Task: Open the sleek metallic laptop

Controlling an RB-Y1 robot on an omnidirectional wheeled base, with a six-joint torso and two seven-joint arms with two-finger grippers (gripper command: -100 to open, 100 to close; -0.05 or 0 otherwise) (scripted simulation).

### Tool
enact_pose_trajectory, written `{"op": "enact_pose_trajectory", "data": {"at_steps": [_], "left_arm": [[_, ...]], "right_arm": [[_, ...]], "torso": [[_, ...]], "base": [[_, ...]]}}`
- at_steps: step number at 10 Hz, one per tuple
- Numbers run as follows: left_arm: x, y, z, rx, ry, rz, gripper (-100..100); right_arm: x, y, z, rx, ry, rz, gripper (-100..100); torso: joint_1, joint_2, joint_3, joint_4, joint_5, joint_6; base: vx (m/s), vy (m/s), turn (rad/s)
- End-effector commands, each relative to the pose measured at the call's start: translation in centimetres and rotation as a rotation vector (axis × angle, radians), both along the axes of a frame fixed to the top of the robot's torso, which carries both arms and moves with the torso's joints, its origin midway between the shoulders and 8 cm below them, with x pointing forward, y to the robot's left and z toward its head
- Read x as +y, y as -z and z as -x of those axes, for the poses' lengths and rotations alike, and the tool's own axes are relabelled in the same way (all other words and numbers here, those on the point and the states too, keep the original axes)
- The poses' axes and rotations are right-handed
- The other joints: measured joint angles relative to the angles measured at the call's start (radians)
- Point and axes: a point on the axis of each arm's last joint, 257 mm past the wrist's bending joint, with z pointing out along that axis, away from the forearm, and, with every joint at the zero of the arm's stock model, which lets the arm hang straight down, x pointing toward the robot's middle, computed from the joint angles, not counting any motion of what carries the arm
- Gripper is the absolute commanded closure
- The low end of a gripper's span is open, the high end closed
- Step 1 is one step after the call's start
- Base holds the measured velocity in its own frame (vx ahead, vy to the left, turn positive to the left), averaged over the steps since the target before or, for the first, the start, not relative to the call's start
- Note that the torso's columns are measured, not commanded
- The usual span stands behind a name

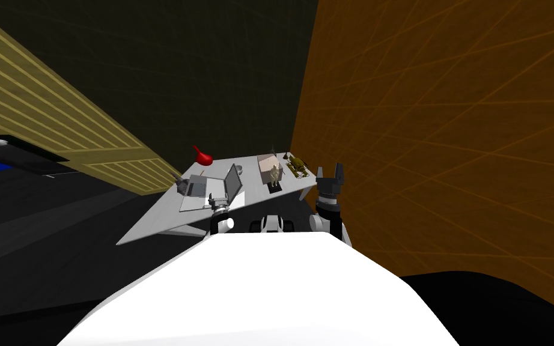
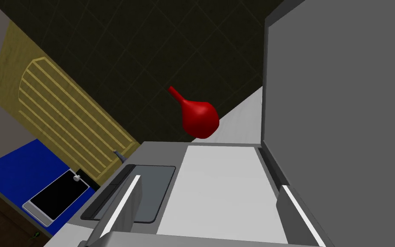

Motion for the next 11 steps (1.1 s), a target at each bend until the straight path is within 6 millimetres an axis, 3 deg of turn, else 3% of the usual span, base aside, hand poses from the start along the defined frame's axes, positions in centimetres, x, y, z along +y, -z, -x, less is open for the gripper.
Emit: {"op": "enact_pose_trajectory", "data": {"at_steps": [1,6,11], "left_arm": [[-1.0,1.1,0.9,-0.012,-0.004,0.004,-100],[-3.4,2.9,2.1,-0.022,-0.006,0.027,-100],[-7.3,4.8,3.2,-0.034,-0.007,0.084,-100]], "right_arm": [[0.0,0.0,0.0,0.0,0.0,0.0,0],[0.0,0.0,0.0,0.0,0.0,0.0,0],[0.0,0.0,0.0,0.0,0.0,0.0,0]], "torso": [[0.0,0.0,0.0,0.0,0.0,0.0],[-0.002,-0.005,-0.002,-0.005,0.006,0.006],[-0.003,-0.011,-0.004,-0.01,0.013,0.012]], "base": [[0.043,-0.013,-0.007],[0.03,-0.011,0.007],[0.022,-0.002,0.002]]}}
